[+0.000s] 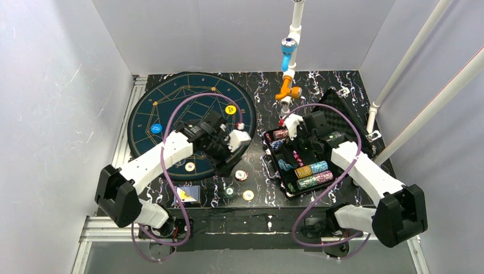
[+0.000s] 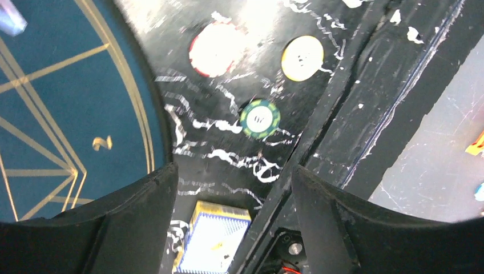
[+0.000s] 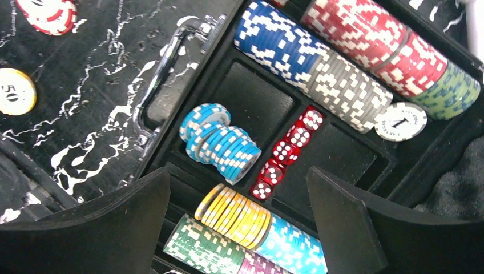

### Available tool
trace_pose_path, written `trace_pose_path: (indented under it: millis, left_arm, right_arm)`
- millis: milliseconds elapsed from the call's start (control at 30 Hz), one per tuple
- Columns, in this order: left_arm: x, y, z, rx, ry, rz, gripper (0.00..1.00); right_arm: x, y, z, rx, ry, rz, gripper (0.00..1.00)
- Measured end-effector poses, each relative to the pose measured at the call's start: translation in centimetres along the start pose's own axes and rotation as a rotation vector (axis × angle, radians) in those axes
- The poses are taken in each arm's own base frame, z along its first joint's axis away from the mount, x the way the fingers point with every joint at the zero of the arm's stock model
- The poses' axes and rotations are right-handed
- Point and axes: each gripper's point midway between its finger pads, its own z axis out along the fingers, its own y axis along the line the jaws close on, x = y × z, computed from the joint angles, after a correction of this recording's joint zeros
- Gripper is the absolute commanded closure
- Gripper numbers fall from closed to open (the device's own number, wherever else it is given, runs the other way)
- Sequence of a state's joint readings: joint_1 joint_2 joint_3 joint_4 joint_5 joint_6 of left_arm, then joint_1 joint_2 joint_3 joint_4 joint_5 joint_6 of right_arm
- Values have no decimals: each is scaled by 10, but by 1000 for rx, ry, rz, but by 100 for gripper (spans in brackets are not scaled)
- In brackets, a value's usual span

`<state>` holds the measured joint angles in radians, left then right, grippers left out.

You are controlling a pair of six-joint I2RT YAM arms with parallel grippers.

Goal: Distribute texas hold em gaming equipment

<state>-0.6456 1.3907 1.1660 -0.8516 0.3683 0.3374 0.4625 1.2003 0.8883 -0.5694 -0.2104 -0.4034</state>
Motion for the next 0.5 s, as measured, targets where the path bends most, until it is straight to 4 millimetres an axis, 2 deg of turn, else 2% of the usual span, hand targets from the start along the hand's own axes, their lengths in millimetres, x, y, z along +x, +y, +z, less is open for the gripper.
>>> trace_pose_path:
  millis: [100, 233, 367, 500]
  left_arm:
    - [-9, -18, 19, 35, 18, 112, 31]
    - [-15, -39, 57, 55, 67, 308, 30]
    - [-6, -63, 82, 88, 88, 481, 30]
    - [-2, -74, 98, 107, 85, 613, 29]
  right_arm:
    - [9, -8, 1, 17, 17, 41, 4]
    - [9, -16, 3, 32, 11, 63, 4]
    - [10, -21, 2, 38, 4, 77, 4]
    - [10, -22, 2, 33, -1, 91, 4]
